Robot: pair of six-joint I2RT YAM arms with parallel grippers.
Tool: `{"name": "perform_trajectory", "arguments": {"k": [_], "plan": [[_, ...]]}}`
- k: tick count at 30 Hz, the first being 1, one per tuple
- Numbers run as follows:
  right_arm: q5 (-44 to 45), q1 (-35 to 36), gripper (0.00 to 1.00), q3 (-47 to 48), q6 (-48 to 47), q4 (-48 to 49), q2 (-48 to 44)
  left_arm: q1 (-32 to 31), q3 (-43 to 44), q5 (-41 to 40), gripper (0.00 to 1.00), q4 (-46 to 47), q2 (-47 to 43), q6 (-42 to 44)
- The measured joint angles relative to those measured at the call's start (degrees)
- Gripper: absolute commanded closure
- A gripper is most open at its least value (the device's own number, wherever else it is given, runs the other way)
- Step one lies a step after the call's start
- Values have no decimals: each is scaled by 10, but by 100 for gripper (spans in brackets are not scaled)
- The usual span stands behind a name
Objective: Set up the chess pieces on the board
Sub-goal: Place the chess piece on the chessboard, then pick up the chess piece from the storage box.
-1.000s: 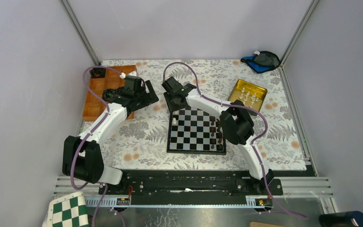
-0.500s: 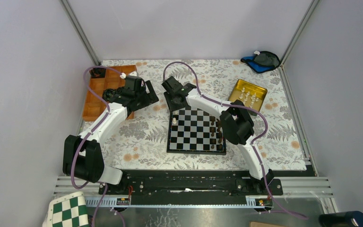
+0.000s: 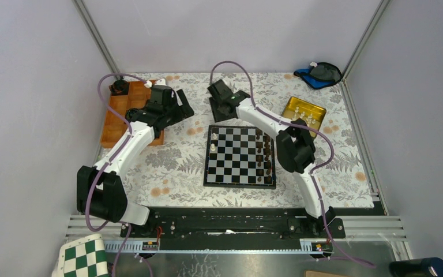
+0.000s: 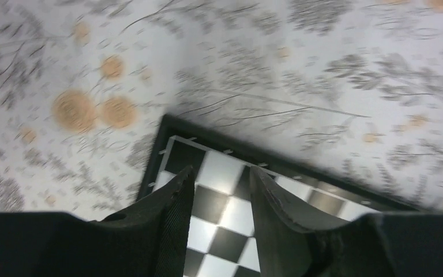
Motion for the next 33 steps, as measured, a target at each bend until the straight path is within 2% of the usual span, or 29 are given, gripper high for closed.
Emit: {"name": "perform_trajectory", "arguments": {"k": [4,12,18,33], "plan": [[30,-49,43,-14,1,-1,-27,0,12,-2,8,0,6,0],[97,-204,41,-78,21,11,-122,0,16,-4,7,1,21,0],[118,-286,41,-108,41,14,-139,0,16,-3,7,2,43,0],[102,-354,47,-134,66,24,-109,0,45,-4,8,2,88,6]]}}
